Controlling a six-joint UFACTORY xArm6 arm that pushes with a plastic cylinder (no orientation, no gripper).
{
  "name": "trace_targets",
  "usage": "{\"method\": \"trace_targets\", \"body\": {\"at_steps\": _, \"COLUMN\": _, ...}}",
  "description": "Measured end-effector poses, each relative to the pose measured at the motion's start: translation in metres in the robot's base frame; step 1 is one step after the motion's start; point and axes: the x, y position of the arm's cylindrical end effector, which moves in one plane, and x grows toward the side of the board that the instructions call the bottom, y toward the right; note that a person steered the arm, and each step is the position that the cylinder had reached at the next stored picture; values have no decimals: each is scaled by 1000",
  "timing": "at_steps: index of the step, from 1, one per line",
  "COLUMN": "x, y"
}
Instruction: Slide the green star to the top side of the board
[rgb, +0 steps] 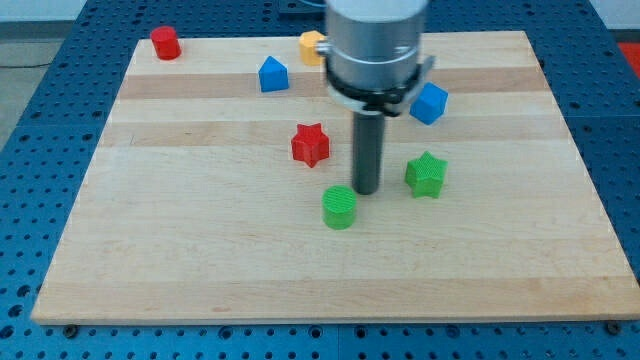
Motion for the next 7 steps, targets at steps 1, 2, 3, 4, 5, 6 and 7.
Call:
{"method": "trace_targets", "body": {"at_steps": 1, "x": 1, "y": 34}}
{"method": "trace_targets", "body": {"at_steps": 2, "x": 14, "y": 61}}
{"method": "trace_targets", "body": {"at_steps": 3, "x": 21, "y": 86}}
{"method": "trace_targets", "body": {"at_steps": 4, "x": 15, "y": 99}}
{"method": "trace_targets", "body": {"at_steps": 5, "x": -8, "y": 101}}
{"method": "trace_targets", "body": {"at_steps": 6, "x": -36, "y": 112}}
{"method": "trace_targets", "body": {"at_steps": 7, "x": -61, "y": 125}}
